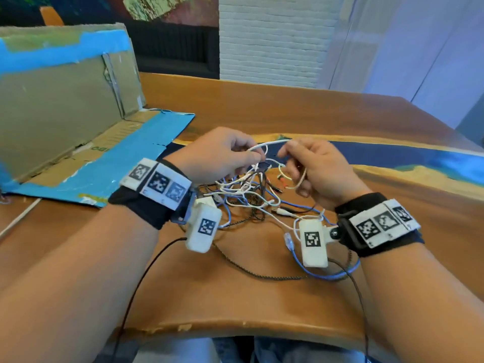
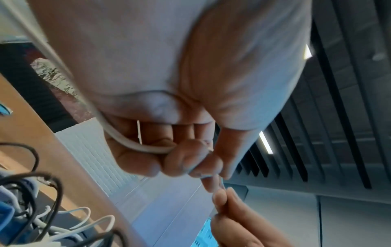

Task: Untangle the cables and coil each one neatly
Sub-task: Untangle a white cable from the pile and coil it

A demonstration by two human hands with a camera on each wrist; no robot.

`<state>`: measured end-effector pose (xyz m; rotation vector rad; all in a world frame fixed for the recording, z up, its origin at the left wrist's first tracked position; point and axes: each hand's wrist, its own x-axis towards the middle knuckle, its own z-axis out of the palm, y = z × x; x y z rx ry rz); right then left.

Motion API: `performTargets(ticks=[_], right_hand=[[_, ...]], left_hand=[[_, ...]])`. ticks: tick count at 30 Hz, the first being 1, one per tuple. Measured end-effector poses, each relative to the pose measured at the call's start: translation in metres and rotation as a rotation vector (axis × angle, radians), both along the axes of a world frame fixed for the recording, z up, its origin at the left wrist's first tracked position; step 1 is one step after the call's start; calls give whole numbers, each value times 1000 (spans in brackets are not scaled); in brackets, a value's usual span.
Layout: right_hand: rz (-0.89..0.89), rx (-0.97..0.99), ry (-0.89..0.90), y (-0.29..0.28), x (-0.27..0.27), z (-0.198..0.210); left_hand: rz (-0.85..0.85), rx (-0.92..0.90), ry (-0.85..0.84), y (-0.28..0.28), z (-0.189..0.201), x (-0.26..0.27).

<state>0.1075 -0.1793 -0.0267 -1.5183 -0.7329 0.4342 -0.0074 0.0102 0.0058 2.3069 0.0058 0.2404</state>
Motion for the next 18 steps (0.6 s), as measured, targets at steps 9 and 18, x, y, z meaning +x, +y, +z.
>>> performTargets(ticks=[9, 18], right_hand=[[-27, 325, 362, 8, 22, -30], [129, 412, 416, -6, 10, -49]], left_hand=[[147, -146, -325, -6, -22, 27], [-95, -90, 17, -25, -35, 18]])
